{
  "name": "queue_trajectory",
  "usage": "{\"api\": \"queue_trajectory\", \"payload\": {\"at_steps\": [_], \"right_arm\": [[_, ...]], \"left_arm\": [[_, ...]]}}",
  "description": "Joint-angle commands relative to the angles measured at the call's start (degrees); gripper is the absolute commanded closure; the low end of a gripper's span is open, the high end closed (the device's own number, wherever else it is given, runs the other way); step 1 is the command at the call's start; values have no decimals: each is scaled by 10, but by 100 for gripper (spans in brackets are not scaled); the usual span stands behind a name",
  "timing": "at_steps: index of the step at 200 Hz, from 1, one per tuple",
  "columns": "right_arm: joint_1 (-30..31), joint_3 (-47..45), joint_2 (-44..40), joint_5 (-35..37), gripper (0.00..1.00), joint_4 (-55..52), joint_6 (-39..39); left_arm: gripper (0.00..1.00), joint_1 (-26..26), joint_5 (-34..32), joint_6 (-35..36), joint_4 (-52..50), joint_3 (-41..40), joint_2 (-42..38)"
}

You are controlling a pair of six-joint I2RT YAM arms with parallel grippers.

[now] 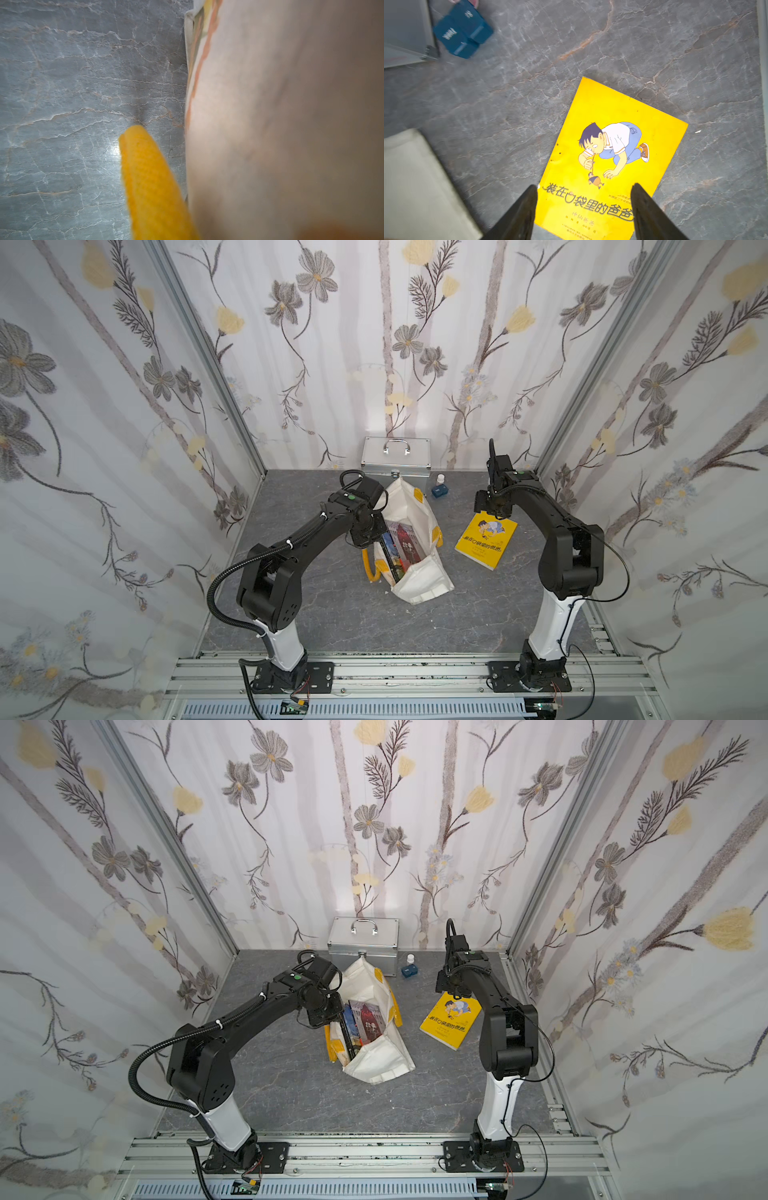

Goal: Take out the books from the canvas bag
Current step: Place the book at the center of the board.

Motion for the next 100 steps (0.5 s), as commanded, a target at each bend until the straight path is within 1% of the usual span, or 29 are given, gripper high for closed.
{"api": "queue_trajectory", "payload": {"at_steps": [1, 11, 28, 45, 55, 76, 100], "right_arm": [[4, -8, -57, -59, 29, 37, 6], [10, -18, -89, -72, 29, 38, 4], [31, -27, -148, -116, 28, 34, -7], [79, -35, -195, -138, 27, 22, -13], [120, -42, -214, -147, 26, 17, -15], [202, -50, -220, -160, 25, -1, -14], [255, -64, -197, -174, 25, 2, -9]], "left_arm": [[100, -2, 30, -8, 12, 11, -4], [100, -3, 34, -9, 13, 19, -3], [100, -5, 35, -11, 11, 34, 1], [100, -9, 38, -15, 12, 43, 4], [100, -11, 39, -17, 13, 46, 7], [100, -15, 41, -22, 19, 49, 14], [100, -23, 38, -27, 23, 51, 17]]}}
